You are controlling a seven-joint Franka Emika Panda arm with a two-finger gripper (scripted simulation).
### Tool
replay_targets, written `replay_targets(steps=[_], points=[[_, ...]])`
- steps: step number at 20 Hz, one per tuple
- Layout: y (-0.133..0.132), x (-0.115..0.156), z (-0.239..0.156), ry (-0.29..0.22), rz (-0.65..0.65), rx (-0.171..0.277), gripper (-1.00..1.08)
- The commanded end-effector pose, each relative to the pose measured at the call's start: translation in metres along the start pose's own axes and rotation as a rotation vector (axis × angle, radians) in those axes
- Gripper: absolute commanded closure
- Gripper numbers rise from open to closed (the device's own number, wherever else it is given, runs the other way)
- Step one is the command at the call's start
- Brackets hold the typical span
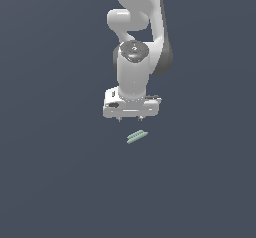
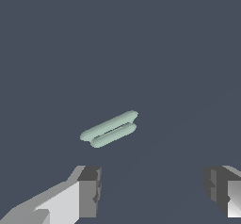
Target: Pick up the object and move it to a goal position.
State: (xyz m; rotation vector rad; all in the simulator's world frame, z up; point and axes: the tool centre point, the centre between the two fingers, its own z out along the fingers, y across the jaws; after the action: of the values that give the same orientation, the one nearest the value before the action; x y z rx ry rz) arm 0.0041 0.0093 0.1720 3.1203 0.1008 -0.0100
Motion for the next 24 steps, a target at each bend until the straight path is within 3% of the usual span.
replay_targets(steps=[1,11,24], points=[[0.000,0.000,0.001,-0.001,0.010,-0.002,-0.60],[-0.003,0.001,0.016,-0.002,0.127,-0.021,-0.60],[-0.009,0.003,0.050,0.009,0.404,-0.075,-0.60]])
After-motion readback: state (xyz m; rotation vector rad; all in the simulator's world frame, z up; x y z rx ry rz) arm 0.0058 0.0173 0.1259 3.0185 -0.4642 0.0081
